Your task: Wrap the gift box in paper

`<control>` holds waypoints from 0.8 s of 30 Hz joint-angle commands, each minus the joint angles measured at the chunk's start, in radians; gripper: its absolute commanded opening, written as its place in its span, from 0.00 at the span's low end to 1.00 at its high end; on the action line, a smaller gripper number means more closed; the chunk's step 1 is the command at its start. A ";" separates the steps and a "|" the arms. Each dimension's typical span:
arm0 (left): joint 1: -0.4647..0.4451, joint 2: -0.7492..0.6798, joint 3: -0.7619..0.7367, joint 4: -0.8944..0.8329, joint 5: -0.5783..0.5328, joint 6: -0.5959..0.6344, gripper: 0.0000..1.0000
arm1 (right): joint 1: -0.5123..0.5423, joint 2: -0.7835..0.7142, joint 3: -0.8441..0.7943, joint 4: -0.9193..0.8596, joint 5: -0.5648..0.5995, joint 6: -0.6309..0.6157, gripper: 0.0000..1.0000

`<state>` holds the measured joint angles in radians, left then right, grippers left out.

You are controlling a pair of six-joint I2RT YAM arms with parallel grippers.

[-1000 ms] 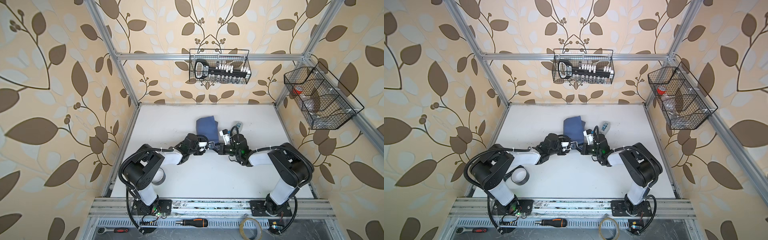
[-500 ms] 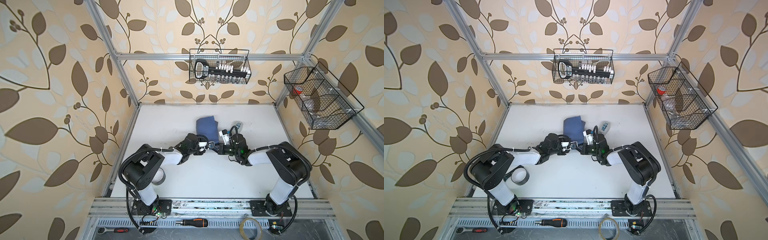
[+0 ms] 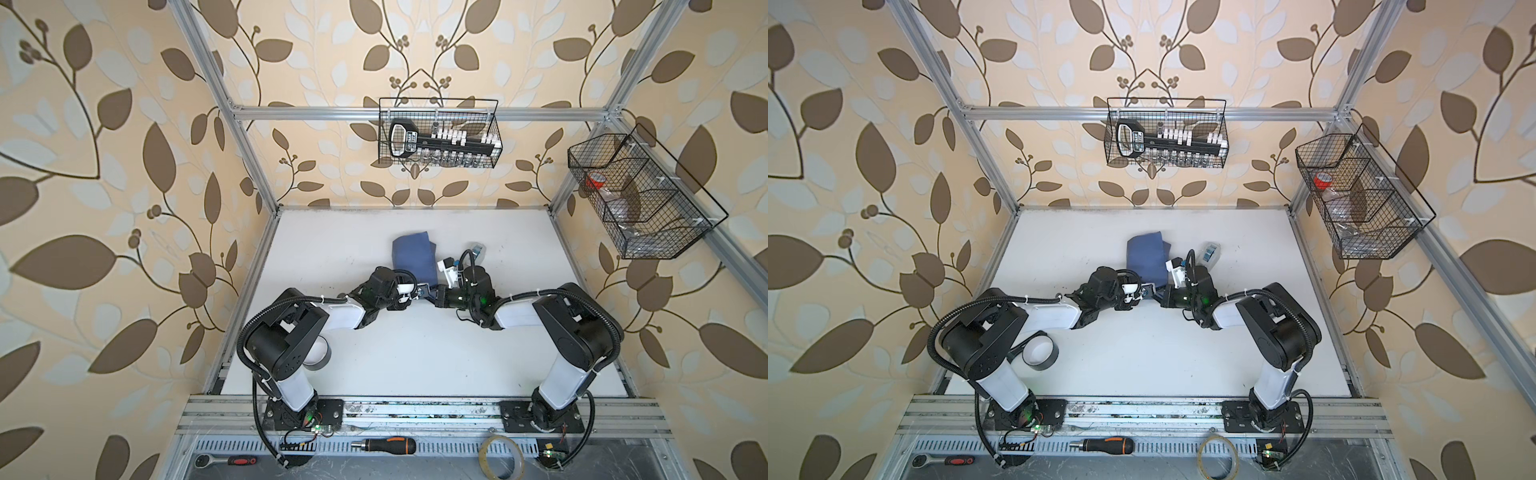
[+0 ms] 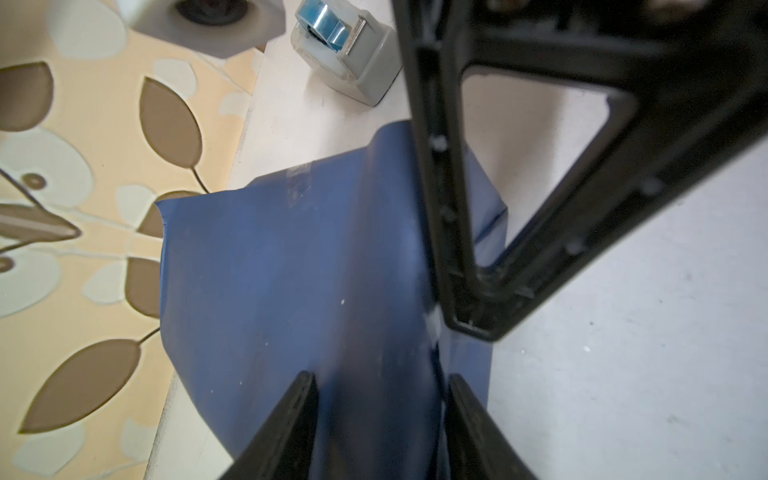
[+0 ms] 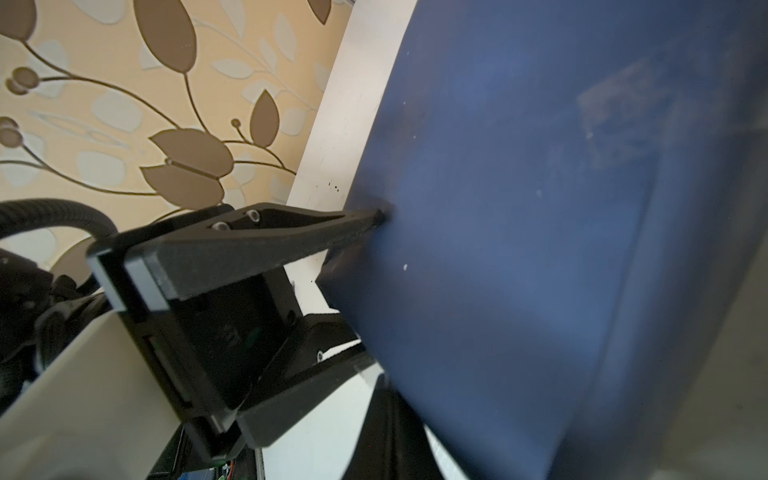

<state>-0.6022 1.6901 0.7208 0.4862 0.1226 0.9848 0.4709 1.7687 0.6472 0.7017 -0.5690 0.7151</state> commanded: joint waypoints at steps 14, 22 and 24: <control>0.012 0.054 -0.006 -0.200 -0.030 0.033 0.48 | -0.008 0.014 0.032 0.011 0.049 0.061 0.00; 0.012 0.055 -0.007 -0.201 -0.029 0.033 0.48 | -0.006 0.016 0.030 0.028 0.056 0.100 0.05; 0.012 0.054 -0.006 -0.201 -0.030 0.034 0.47 | -0.006 0.017 0.030 0.028 0.060 0.108 0.08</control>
<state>-0.6018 1.6913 0.7315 0.4732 0.1219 0.9844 0.4690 1.7687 0.6548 0.7002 -0.5461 0.7979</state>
